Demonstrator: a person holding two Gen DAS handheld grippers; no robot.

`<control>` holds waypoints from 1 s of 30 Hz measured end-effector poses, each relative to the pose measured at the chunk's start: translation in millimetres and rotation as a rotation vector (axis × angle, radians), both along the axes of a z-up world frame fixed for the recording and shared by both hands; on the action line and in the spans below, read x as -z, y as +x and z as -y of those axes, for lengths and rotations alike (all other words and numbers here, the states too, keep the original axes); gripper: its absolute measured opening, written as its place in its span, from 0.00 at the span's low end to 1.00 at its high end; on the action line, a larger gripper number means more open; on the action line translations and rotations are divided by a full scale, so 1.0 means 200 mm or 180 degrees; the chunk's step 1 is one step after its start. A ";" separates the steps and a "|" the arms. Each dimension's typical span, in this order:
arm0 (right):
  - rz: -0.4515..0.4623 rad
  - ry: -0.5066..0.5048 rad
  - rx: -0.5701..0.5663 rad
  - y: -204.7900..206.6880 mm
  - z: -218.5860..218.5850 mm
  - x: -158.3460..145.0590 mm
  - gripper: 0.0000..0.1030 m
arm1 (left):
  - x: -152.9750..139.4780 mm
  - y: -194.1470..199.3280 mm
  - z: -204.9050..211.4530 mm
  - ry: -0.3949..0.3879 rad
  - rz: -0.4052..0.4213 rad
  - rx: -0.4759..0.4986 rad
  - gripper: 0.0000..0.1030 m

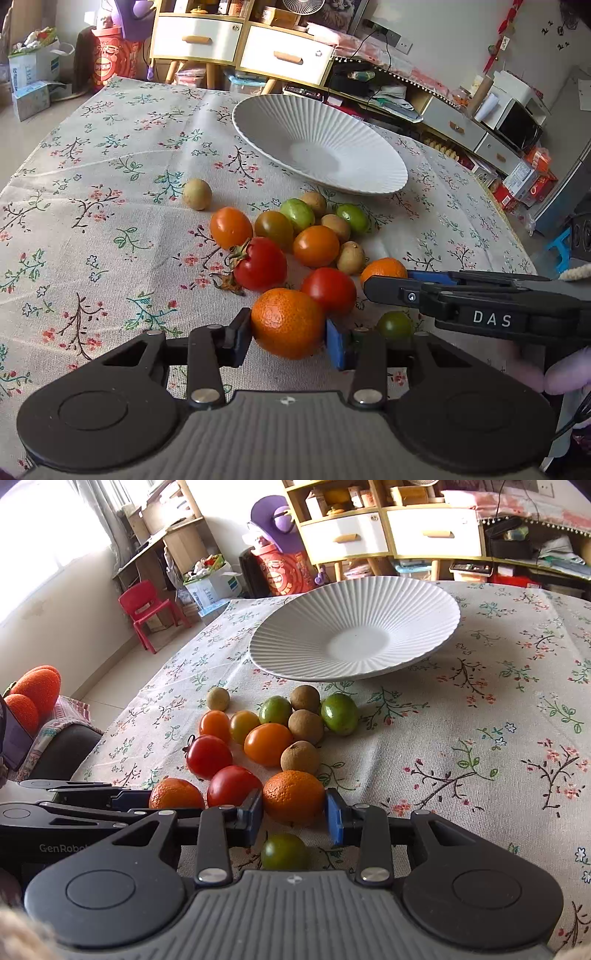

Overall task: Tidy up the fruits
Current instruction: 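Grasp the large orange with the left tool while the right tool grasps a small orange, then carry both oranges into the white plate and open both tools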

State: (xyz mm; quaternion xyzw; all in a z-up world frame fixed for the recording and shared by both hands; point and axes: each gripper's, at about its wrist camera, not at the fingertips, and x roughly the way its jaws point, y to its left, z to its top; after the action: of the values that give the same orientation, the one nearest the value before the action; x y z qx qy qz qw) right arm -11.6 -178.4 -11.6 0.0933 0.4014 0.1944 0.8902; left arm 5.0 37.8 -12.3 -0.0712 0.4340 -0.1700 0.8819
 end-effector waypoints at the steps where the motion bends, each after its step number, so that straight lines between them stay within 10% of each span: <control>1: 0.0023 0.0011 0.0016 0.00 0.01 -0.01 0.32 | -0.02 -0.01 0.00 -0.0008 0.0041 0.0010 0.39; 30: 0.0382 0.0012 0.0381 0.33 0.15 -0.18 0.32 | -0.16 0.31 0.13 -0.0412 0.0369 -0.0154 0.39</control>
State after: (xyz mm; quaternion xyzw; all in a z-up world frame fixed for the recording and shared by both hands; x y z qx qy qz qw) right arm 53.4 -208.2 24.9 0.1071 0.3406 0.1468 0.9225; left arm 68.0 10.9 18.9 -0.1285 0.3685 -0.1802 0.9029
